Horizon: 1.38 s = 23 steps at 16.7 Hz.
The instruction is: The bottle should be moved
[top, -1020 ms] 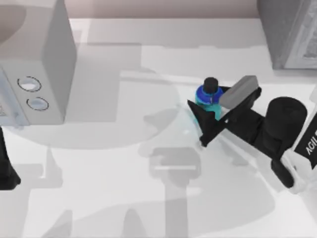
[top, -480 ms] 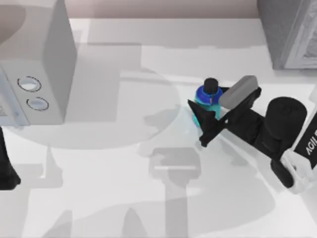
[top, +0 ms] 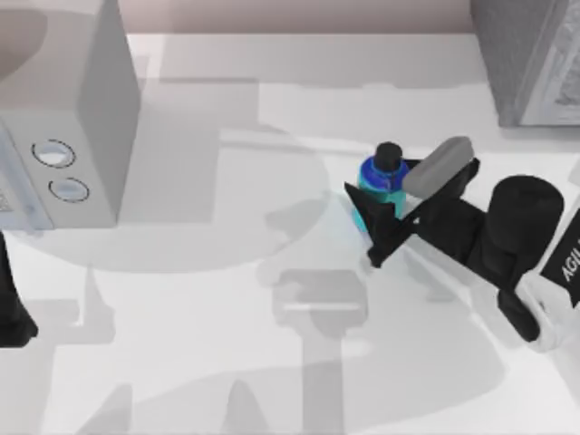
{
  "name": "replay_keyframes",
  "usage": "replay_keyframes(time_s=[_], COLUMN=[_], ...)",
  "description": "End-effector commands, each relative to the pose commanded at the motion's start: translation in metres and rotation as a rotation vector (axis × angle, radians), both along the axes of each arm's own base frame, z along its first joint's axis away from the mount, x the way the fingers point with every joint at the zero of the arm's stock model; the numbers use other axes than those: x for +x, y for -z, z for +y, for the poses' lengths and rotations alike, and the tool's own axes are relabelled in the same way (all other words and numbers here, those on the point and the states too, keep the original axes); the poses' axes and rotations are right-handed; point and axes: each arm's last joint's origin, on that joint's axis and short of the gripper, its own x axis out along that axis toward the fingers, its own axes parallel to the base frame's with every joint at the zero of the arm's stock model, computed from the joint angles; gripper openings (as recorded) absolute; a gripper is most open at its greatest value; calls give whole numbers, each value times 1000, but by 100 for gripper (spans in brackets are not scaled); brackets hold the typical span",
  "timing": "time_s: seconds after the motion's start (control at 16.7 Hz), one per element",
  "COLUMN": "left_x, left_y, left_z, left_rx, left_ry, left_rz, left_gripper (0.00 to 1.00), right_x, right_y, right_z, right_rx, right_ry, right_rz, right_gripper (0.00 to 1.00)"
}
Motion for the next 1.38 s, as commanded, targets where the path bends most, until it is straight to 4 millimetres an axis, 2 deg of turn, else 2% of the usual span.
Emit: replay_keyframes(time_s=[0.12, 0.24, 0.36, 0.48, 0.66, 0.84, 0.96, 1.08, 1.38], left_x=[0, 0, 0, 0, 0, 0, 0, 0, 0], left_y=[0, 0, 0, 0, 0, 0, 0, 0, 0], left_z=[0, 0, 0, 0, 0, 0, 0, 0, 0], left_rx=[0, 0, 0, 0, 0, 0, 0, 0, 0], left_ry=[0, 0, 0, 0, 0, 0, 0, 0, 0], left_rz=[0, 0, 0, 0, 0, 0, 0, 0, 0], left_gripper=[100, 100, 100, 100, 100, 100, 100, 100, 100], right_x=[7, 18, 26, 28, 12, -18, -35, -45, -46], right_y=[1, 1, 0, -2, -11, -24, -33, -38, -38], right_z=[-17, -48, -93, -148, -233, -298, -324, -336, -336], right_rx=[-22, -50, -72, -78, -55, -15, 4, 14, 19], right_ry=[-4, -6, -5, 1, 17, 30, 34, 37, 35], right_rz=[5, 17, 36, 57, 69, 48, 25, 10, 14], right_gripper=[0, 0, 0, 0, 0, 0, 0, 0, 0])
